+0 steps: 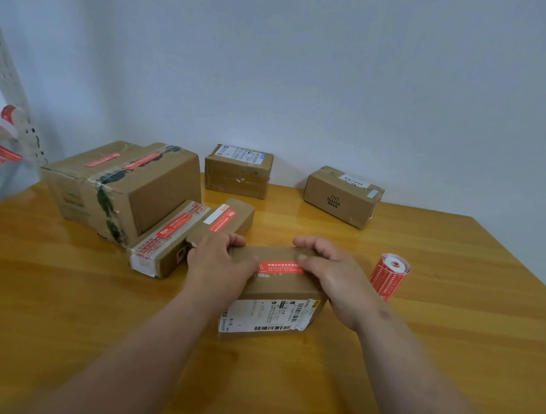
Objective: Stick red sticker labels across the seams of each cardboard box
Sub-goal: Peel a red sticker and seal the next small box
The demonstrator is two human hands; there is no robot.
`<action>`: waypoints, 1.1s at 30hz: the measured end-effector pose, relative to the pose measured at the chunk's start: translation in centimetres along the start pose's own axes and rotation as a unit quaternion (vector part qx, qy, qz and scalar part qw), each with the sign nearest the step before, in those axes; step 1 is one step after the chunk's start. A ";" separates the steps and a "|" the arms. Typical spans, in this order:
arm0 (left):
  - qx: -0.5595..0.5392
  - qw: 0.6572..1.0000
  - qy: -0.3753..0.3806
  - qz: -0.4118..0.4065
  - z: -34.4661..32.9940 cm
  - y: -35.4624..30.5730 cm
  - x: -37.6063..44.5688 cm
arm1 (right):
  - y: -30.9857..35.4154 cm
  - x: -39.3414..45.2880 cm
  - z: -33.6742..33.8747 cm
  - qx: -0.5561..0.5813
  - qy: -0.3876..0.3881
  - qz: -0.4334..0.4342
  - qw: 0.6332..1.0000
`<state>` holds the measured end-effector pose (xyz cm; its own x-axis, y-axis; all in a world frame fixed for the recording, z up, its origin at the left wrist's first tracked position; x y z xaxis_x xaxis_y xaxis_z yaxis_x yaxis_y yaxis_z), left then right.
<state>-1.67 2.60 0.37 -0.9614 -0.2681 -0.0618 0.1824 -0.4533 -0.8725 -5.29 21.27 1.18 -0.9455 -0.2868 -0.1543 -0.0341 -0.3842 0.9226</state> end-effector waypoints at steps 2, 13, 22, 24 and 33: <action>0.017 1.000 -0.016 -0.007 0.0 -0.1 -0.1 | 0.0 -0.2 -0.2 -0.047 0.018 0.013 0.999; 0.055 0.987 -0.113 -0.095 -1.0 -2.1 -0.7 | 0.4 0.6 0.6 -0.171 0.020 -0.035 0.984; 0.347 0.917 -0.012 -0.194 -3.6 -3.6 3.6 | 0.5 5.8 1.2 -0.098 -0.060 0.008 0.993; 0.369 0.908 -0.029 -0.195 -4.2 -4.6 5.2 | 0.7 7.6 2.4 -0.139 -0.086 0.014 0.986; 0.392 0.904 -0.019 -0.166 -6.6 -6.9 12.7 | 0.7 16.5 12.0 -0.422 -0.176 -0.102 0.884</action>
<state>-16.49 7.88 2.38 -0.9850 -0.0283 0.1700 -0.0111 -0.9740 -0.2261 -24.81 26.83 3.58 -0.9948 0.0972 -0.0298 -0.1016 -0.9563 0.2740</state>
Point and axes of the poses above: each hand's wrist, its own x-axis towards the middle knuckle, its own z-axis out of the back of the hand, y = z × x, the point moved 5 cm from there along x, towards the middle knuckle, and after that the axes turned 5 degrees about y, right-handed, at the moved point
